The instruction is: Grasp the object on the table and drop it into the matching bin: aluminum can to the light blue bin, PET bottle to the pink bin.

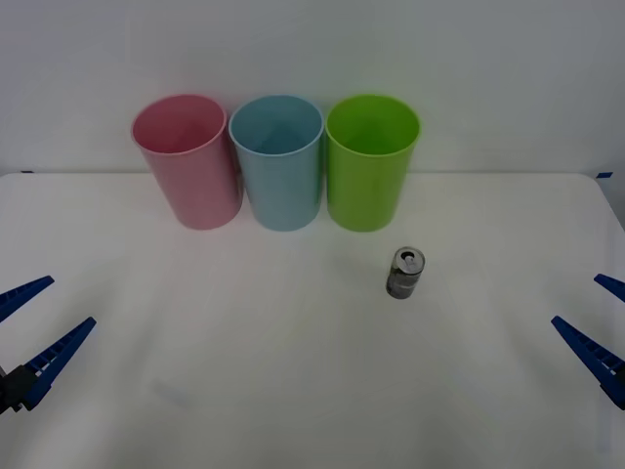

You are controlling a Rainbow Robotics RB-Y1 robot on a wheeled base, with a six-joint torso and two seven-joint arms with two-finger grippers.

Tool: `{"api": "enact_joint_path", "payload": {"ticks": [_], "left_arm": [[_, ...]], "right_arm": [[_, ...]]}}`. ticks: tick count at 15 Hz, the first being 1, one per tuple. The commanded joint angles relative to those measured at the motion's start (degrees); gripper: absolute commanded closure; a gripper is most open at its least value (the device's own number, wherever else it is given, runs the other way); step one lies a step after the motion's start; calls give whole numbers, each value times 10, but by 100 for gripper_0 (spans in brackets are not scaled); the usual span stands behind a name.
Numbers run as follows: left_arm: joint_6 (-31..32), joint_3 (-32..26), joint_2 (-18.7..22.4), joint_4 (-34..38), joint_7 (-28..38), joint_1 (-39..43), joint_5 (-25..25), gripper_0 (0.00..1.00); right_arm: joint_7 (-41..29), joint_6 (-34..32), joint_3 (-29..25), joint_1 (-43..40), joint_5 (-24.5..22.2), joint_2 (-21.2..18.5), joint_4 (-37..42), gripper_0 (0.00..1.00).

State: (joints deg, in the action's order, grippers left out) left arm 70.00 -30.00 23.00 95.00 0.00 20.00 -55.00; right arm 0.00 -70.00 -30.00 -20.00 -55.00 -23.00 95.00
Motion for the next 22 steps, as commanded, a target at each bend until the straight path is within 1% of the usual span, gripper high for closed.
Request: {"api": "enact_joint_path", "payload": {"ticks": [1,2,5,9,11,15,19,22], "left_arm": [[0,0,0,0,0,0,0,0],[0,0,0,0,0,0,0,0],[0,0,0,0,0,0,0,0],[0,0,0,0,0,0,0,0],[0,0,0,0,0,0,0,0],[0,0,0,0,0,0,0,0],[0,0,0,0,0,0,0,0],[0,0,0,0,0,0,0,0]], "right_arm": [[0,0,0,0,0,0,0,0],[0,-1,6,1,-5,11,-5,0],[1,5,10,2,-5,6,-1,0],[9,8,13,-19,-5,0,-1,0],[18,7,18,-23,-5,0,-14,0],[121,4,57,3,-5,0,-84,0],[200,15,98,47,-5,0,-155,0],[241,36,132,81,-5,0,-201,0]]}}
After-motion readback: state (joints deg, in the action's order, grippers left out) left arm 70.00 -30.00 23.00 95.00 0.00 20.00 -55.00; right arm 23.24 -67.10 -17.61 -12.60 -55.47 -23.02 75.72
